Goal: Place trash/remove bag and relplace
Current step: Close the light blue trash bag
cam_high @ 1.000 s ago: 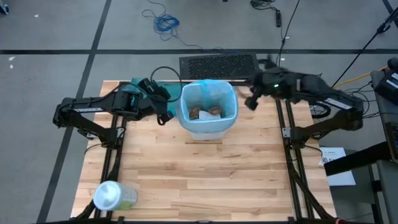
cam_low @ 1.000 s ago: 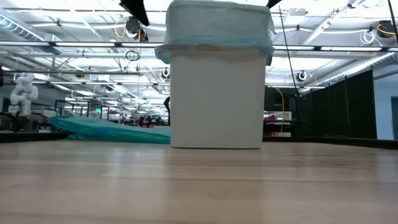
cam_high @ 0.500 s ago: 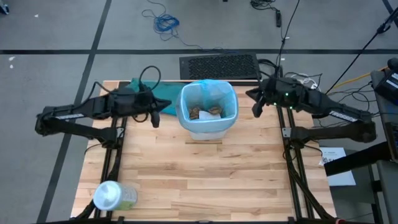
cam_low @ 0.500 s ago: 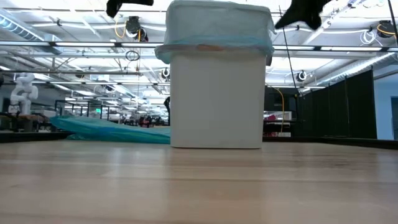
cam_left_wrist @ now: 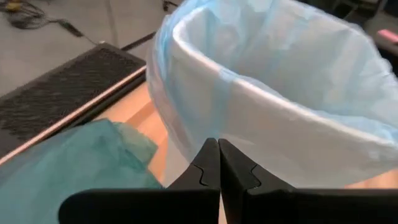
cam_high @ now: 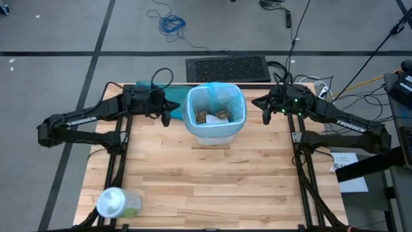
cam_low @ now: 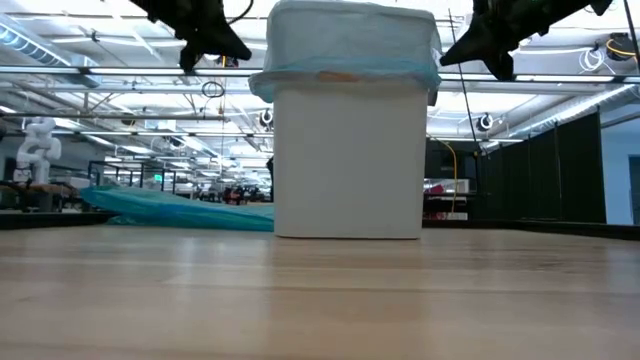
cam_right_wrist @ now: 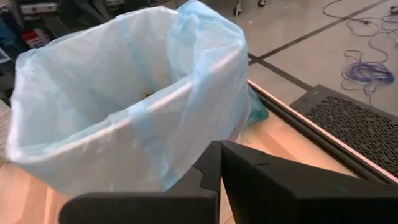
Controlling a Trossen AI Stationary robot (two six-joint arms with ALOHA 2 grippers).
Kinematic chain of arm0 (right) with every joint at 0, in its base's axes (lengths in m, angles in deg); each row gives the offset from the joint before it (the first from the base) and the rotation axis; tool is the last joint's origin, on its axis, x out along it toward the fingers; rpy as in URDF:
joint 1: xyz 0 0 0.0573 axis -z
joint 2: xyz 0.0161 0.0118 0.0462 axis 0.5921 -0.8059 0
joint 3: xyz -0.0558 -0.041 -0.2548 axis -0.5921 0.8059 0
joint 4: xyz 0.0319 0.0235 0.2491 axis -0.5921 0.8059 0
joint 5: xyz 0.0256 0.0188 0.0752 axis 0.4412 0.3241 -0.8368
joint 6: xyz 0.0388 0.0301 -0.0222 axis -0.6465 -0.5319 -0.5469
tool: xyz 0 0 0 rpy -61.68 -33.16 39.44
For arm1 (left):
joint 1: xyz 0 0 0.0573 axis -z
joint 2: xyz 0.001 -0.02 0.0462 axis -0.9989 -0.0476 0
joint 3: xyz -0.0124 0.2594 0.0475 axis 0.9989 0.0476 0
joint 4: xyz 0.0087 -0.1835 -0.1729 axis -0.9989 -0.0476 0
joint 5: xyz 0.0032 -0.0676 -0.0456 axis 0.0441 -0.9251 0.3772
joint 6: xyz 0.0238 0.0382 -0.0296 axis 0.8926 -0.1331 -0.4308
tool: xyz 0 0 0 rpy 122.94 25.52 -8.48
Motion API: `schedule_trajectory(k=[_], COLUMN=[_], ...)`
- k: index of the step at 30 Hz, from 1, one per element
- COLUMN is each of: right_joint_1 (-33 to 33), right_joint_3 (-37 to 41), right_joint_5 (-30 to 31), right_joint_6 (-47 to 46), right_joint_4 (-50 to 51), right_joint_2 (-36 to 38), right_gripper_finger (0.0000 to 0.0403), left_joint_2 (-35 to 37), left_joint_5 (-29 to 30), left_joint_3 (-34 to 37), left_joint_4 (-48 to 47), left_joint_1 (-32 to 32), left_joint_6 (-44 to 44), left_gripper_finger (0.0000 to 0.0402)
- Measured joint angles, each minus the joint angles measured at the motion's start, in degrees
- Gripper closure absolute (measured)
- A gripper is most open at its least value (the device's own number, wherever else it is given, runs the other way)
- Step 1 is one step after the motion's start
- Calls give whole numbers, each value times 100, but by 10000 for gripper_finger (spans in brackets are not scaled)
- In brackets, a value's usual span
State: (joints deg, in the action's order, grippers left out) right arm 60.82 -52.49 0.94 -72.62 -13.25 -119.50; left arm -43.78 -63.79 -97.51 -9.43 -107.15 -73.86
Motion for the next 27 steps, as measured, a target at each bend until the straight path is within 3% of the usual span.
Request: schedule_trajectory(k=[4, 9, 20, 27], right_joint_1=[2, -2, -20, -22], right_joint_3=[0, 0, 0, 0], right_joint_5=[0, 2, 2, 2], right_joint_6=[30, 120, 173, 242], right_joint_4=[-3, 4, 153, 233], right_joint_2=[65, 68, 68, 68], right_gripper_finger=[403, 403, 403, 403], left_joint_2=[-125, -533, -761, -740], left_joint_5=[-914, -945, -1627, -1827], left_joint_3=[210, 240, 234, 234], left_joint_4=[36, 201, 790, 766], left_joint_1=[-486, -629, -754, -750], left_joint_6=[7, 306, 306, 359], left_gripper_finger=[401, 391, 286, 257])
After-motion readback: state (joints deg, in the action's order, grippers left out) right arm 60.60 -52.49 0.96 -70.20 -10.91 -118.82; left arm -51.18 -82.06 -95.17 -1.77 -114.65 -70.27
